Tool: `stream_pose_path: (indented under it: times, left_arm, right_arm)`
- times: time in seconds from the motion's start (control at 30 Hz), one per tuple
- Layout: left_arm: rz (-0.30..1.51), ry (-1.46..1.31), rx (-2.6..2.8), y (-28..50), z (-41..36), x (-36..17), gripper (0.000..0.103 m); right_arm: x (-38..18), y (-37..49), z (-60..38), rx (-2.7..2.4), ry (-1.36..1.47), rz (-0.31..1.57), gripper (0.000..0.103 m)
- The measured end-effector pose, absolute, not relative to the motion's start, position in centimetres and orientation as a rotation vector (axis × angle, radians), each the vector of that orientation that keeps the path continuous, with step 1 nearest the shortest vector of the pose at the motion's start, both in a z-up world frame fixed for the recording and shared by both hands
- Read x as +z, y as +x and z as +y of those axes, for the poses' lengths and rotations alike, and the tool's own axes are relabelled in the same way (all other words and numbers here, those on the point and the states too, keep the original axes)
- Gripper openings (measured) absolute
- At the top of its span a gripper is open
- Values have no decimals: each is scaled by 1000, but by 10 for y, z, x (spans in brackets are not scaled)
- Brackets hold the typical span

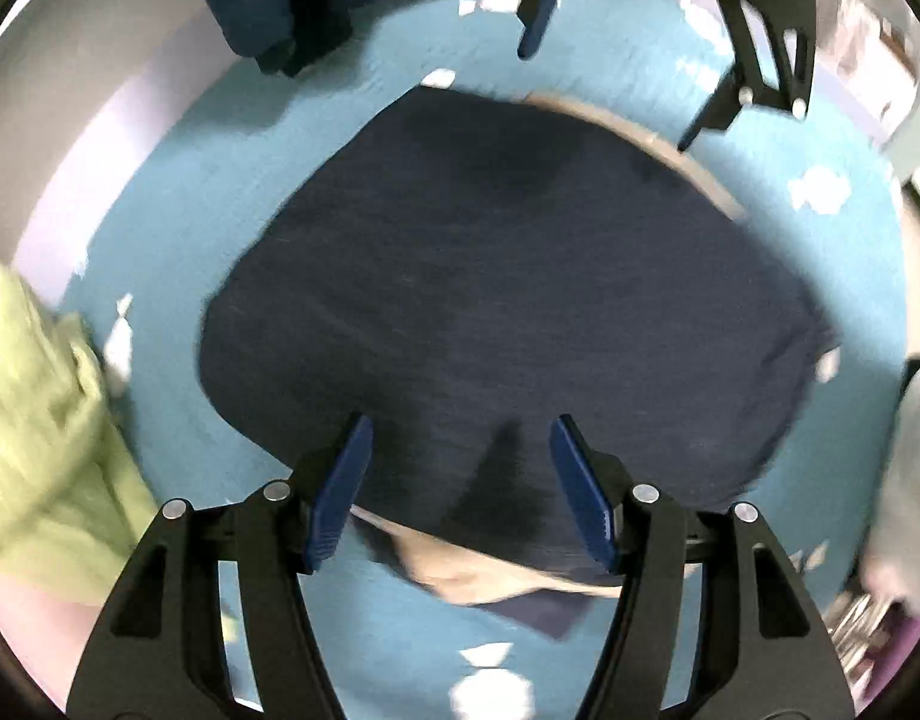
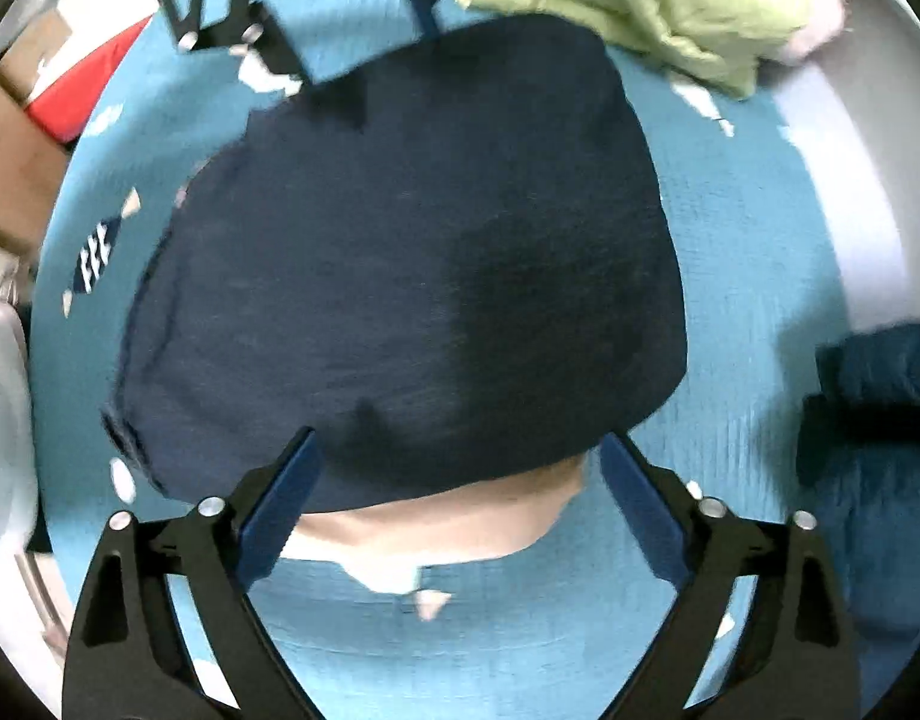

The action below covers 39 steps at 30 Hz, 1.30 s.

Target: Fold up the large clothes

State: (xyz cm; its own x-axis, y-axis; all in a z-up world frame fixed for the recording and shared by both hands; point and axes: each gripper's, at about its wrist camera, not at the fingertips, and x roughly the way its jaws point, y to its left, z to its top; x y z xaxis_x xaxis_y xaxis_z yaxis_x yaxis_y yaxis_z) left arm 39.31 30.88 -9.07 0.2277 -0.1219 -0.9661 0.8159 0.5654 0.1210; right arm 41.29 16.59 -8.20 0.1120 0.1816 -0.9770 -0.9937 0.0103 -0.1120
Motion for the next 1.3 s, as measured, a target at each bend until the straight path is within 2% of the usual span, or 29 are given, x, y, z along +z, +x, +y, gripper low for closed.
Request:
stream_pose_path:
  times: [0.1, 0.17, 0.23, 0.33, 0.5, 0.6, 0.63, 0.7, 0.8, 0.83, 0.87, 0.9, 0.93, 0.97, 1.0, 1.13, 1.23, 1.27, 1.3]
  left_arm:
    - [1268, 761, -708, 422, 314, -120, 64]
    - [1308, 738, -710, 433, 316, -138, 65]
    - [1320, 631, -706, 441, 328, -145, 67]
    - [1329, 431, -697, 447, 356, -150, 68]
    - [1179, 343, -587, 417, 371, -132, 69]
    - [1093, 297, -404, 391, 375, -114, 69]
    - [1052, 303, -290, 382, 374, -108, 66]
    - [962, 299, -73, 365, 371, -97, 64]
    - [943, 181, -23, 345, 361, -86, 63]
    - [944, 144, -17, 340, 357, -85, 62]
    - [939, 120, -6, 338, 354, -84, 53]
    - [922, 83, 4, 342, 351, -83, 48]
    - [913, 34, 12, 343, 350, -82, 39]
    - [908, -25, 7, 346, 348, -81, 26]
    - [902, -73, -7, 353, 345, -82, 22]
    - [874, -151, -25, 384, 321, -87, 10]
    - [815, -179, -78, 406, 308, -93, 9]
    - [807, -169, -71, 412, 306, -98, 4]
    - [835, -155, -58, 426, 304, -110, 4]
  right_arm:
    - [-104, 432, 183, 1244, -1094, 1060, 87]
    - [-120, 449, 189, 1271, -990, 1119, 91]
    - [-133, 463, 189, 1252, -881, 1181, 97]
    - [-135, 469, 180, 1255, -745, 1152, 97]
    - [-118, 461, 167, 1118, -629, 1095, 95]
    - [-99, 460, 149, 782, -416, 1132, 95]
    - [-90, 454, 137, 713, -296, 1147, 95]
    - [-70, 430, 118, 675, -129, 1094, 95]
    - [-49, 399, 116, 598, -116, 997, 93]
    - [-41, 390, 118, 577, -109, 946, 83]
    - [-36, 385, 120, 559, -93, 919, 74]
    - [-33, 384, 122, 537, -60, 907, 54]
    - [-36, 385, 121, 534, -21, 919, 40]
    - [-38, 390, 125, 529, 15, 930, 33]
    - [-40, 395, 126, 510, 42, 927, 22]
    - [-59, 429, 151, 503, 98, 913, 13]
    - [-78, 452, 169, 554, 157, 915, 11]
    - [-86, 458, 173, 553, 166, 925, 8]
    - [-93, 464, 174, 534, 166, 939, 4]
